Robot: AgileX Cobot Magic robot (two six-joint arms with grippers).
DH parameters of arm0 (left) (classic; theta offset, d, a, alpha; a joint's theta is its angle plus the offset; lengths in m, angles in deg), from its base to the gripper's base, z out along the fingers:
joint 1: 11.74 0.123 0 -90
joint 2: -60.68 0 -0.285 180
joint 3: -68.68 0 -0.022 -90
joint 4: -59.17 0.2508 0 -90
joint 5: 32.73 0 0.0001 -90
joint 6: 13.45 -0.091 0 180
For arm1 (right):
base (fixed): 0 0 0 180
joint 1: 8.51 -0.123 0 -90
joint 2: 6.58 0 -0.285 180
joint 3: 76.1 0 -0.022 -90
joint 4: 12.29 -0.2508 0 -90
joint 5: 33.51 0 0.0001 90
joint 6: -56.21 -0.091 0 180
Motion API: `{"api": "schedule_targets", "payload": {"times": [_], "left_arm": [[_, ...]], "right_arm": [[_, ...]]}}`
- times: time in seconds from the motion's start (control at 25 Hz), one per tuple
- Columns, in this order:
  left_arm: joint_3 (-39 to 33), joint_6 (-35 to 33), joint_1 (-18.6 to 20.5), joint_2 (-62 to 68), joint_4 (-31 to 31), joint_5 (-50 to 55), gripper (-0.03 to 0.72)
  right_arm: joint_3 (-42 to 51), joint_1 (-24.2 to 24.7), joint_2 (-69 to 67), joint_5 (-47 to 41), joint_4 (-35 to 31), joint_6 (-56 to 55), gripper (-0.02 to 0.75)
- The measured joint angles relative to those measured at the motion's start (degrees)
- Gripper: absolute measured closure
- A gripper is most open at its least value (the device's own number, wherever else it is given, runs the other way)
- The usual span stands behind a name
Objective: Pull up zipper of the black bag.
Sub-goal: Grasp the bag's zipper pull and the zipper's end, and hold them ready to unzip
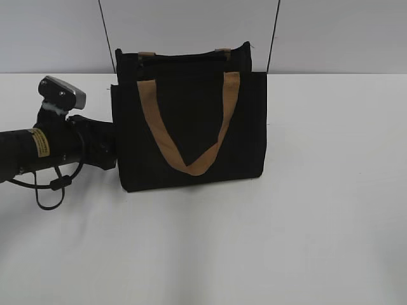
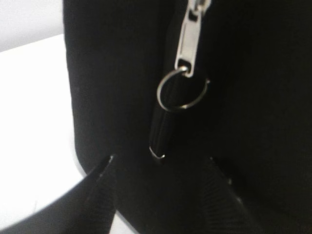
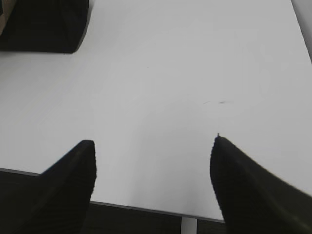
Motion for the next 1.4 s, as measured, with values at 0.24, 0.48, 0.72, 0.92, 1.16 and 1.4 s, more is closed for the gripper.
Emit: {"api": "schedule_targets", "payload": {"times": [0.24,0.48,0.72,0.92,1.16,1.4], "left_arm": [[0.4,0.0,0.0,2.4,-0.1,-2.0,0.286],[0.4,0.0,0.0,3.7,-0.8,-4.7,0.316],[0.4,0.0,0.0,5.2,-1.9,-8.6,0.335],[0.4,0.0,0.0,5.6,-4.6,-9.9,0.339],[1.5,0.0,0.0,6.0,-5.2,-10.4,0.36],[3.4,0.0,0.0,7.3,-2.4,-10.4,0.397]], "right_arm": [[0.0,0.0,0.0,0.0,0.0,0.0,0.183],[0.0,0.0,0.0,0.0,0.0,0.0,0.183],[0.0,0.0,0.0,0.0,0.0,0.0,0.183],[0.0,0.0,0.0,0.0,0.0,0.0,0.183],[0.0,0.0,0.0,0.0,0.0,0.0,0.183],[0.0,0.0,0.0,0.0,0.0,0.0,0.183]]}}
